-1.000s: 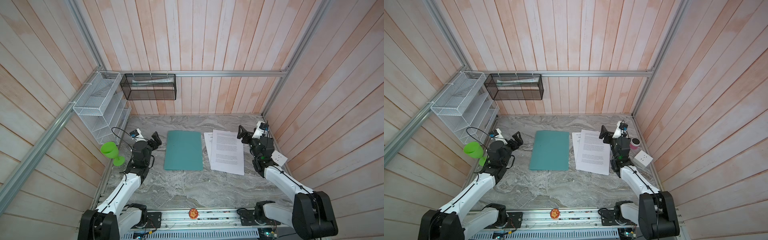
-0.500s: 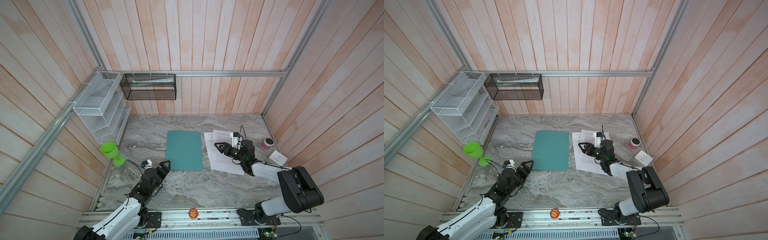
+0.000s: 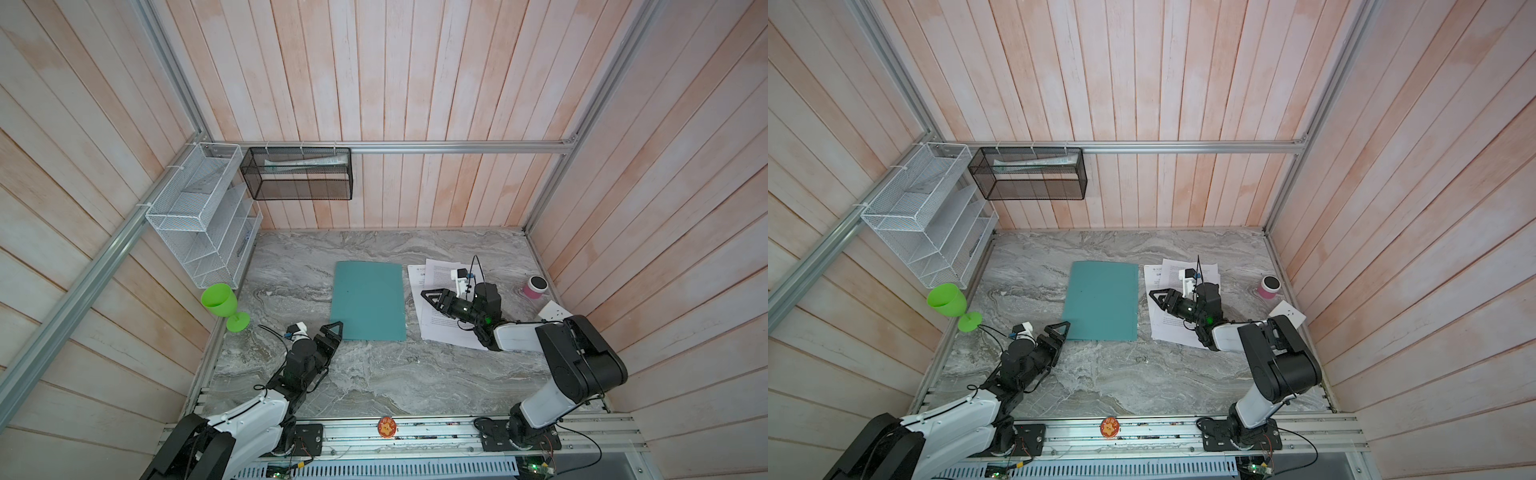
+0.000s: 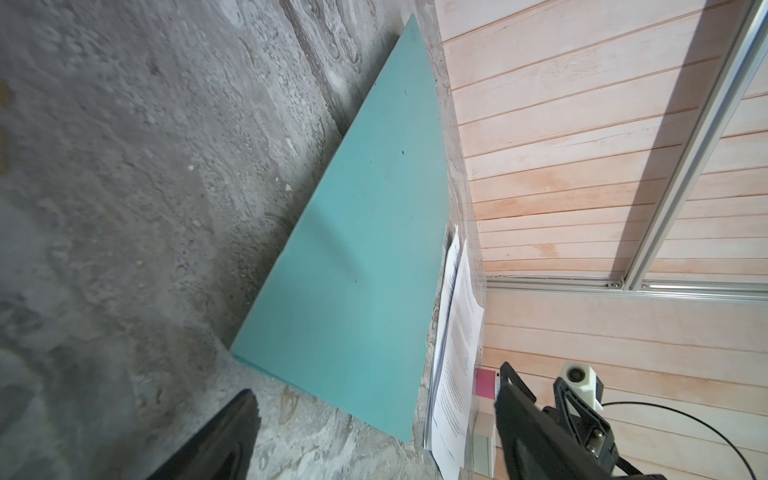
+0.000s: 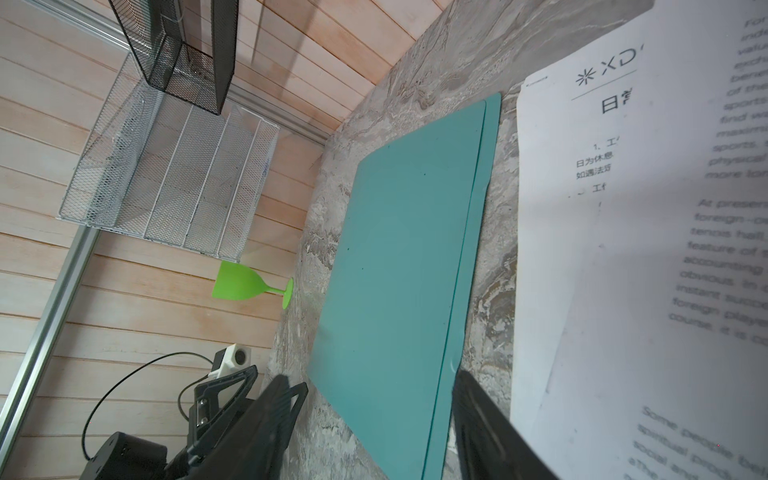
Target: Put the files into the folder
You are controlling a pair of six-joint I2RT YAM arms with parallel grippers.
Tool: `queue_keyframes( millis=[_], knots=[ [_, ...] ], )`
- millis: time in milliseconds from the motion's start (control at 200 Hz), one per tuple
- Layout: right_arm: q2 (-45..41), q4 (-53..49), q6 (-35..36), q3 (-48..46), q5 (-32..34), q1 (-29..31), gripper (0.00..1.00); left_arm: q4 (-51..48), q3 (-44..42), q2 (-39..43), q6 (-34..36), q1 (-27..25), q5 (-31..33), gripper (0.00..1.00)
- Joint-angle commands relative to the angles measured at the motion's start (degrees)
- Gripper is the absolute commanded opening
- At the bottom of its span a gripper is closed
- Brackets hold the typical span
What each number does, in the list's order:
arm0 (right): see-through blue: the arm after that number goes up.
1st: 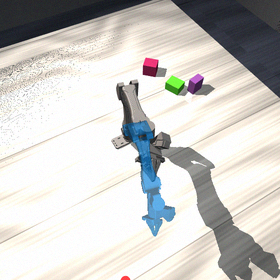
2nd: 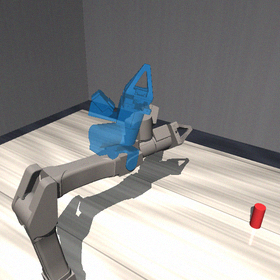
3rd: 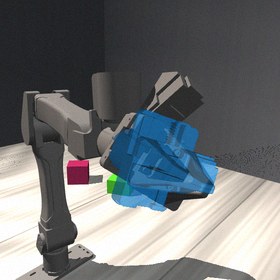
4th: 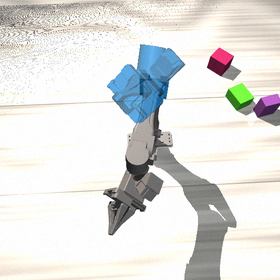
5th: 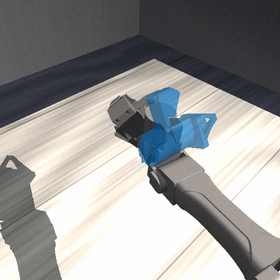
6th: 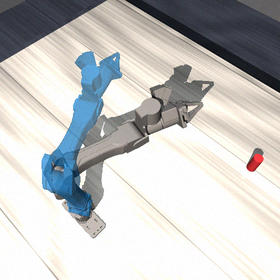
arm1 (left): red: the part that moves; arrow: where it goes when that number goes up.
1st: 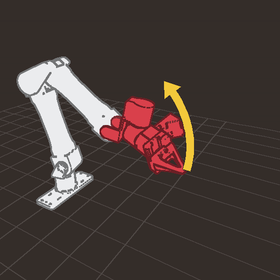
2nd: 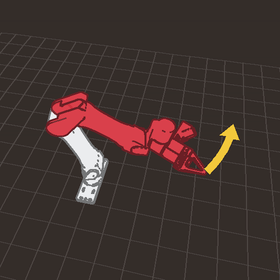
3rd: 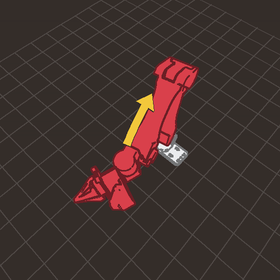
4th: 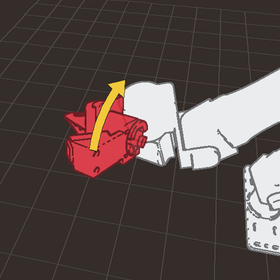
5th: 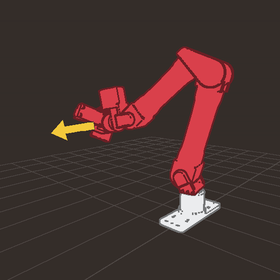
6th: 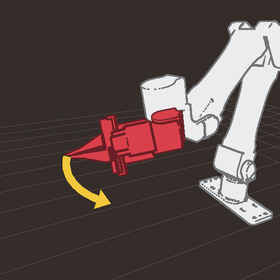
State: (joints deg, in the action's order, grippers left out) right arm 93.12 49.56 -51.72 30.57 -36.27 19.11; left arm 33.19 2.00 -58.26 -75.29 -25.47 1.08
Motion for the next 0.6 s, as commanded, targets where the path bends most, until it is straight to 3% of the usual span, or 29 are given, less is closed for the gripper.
queue_keyframes(
  millis=[0, 595],
  knots=[
    [0.94, 2.20, -1.01, -0.44, -1.08, 0.34, 0.60, 4.95, 0.46, -2.27, 0.05, -0.63, -0.75, 0.91],
    [3.17, 3.15, -1.62, -0.48, -2.55, -0.37, 0.58, 14.14, 2.86, -14.65, -0.13, -1.24, -1.72, 0.85]
  ],
)
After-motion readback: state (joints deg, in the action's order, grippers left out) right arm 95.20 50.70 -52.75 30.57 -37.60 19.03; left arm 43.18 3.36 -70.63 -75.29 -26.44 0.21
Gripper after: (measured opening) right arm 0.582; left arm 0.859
